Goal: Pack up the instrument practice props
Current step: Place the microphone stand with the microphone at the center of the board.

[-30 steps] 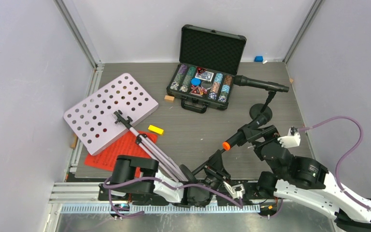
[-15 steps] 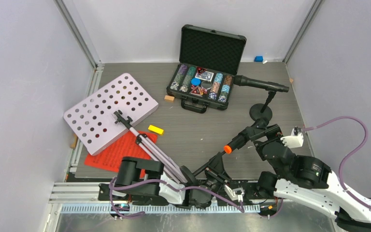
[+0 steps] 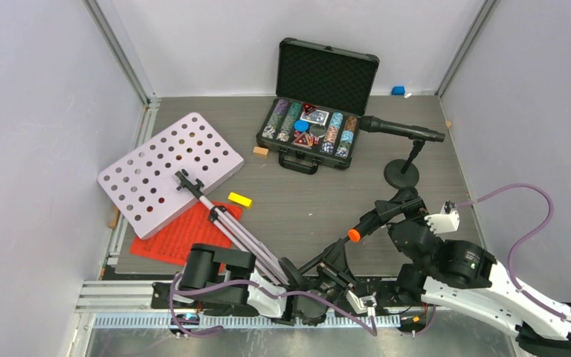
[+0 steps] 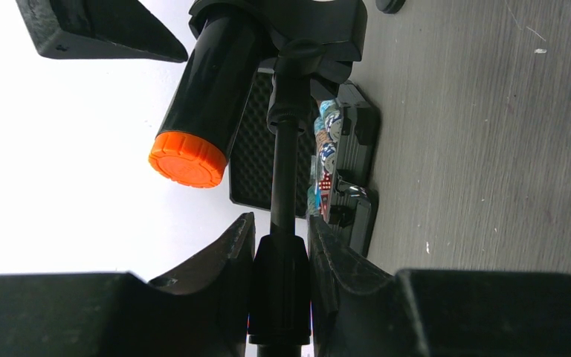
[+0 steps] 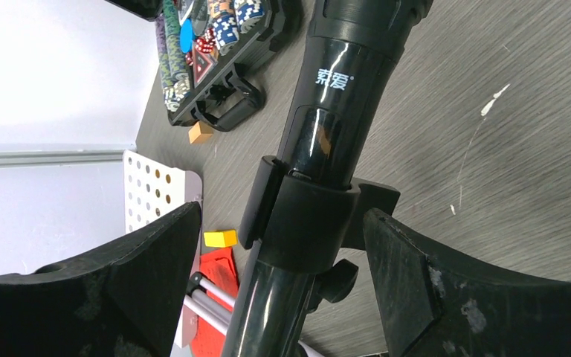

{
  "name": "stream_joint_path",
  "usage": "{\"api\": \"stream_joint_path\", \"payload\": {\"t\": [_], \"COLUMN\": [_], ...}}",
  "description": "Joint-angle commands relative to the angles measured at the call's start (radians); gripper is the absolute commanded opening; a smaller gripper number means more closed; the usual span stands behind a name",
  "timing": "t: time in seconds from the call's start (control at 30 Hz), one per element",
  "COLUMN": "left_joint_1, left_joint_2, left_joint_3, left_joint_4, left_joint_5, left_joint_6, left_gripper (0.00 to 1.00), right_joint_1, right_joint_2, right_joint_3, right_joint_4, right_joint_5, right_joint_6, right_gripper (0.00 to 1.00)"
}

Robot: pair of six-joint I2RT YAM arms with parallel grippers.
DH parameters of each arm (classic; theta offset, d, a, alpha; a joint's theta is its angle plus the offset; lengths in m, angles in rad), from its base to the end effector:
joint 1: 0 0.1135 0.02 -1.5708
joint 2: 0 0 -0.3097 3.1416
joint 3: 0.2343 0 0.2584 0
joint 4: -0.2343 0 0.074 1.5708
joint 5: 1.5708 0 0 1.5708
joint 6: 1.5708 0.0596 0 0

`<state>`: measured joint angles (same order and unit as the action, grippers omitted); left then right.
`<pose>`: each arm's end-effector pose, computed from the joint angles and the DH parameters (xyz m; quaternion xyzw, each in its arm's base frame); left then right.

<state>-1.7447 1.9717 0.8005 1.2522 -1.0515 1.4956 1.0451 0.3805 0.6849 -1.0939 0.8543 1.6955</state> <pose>-0.0178 -0.4001 0.1988 0.6038 0.3396 0.2586 0.6732 0.0559 0.0068 0.2808 0.4184 0.7471 0.2633 0.4444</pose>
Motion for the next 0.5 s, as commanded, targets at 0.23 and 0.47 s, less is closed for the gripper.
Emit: {"api": "stream_joint_path", "payload": {"t": [0.23,0.47], "left_joint_1": [-0.024,-0.026], "left_joint_2": [0.001,0.018], "left_joint_3": [0.057,0.061], "left_joint_4": [0.181,0.181], "left_joint_5": [-0.038,-0.026], "left_joint_6": [0.102,0.134], "left_gripper": [0.00,0.00], "right_joint_1": [0.000,0.000], "right_joint_2": [-0.026,-0.049], "right_joint_3": [-0.078,-0.115], "right_joint_4": [0.012,0.034], "right_joint_5": [0.046,0.007], "right_joint_6": [0.107,0.126], "right_gripper": [0.81,0.72]}}
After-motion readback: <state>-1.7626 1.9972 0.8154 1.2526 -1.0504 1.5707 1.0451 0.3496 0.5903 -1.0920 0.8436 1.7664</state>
